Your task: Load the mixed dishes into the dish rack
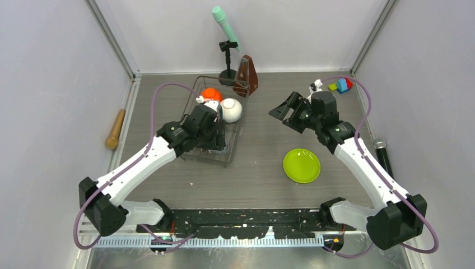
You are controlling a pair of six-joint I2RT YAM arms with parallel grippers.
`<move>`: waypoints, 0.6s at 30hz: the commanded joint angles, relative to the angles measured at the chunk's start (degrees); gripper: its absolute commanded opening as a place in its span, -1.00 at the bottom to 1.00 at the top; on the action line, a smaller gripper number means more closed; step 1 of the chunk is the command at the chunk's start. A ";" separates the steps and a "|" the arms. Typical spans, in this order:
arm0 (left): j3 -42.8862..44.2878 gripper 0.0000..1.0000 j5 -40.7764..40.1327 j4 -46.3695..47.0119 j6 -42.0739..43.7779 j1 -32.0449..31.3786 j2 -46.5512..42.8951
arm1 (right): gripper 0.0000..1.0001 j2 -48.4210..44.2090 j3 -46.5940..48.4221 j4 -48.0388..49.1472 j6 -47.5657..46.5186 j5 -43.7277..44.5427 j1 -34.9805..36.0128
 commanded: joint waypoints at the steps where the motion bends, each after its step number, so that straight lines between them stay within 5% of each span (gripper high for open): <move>1: -0.45 -1.00 -2.57 7.02 0.34 -0.89 1.92 | 0.63 -2.32 0.58 -0.38 -2.23 1.24 -0.79; 18: -2.20 -1.00 -4.26 6.28 1.87 -1.82 9.48 | 0.63 -2.70 -1.22 -0.59 -1.81 0.11 -2.15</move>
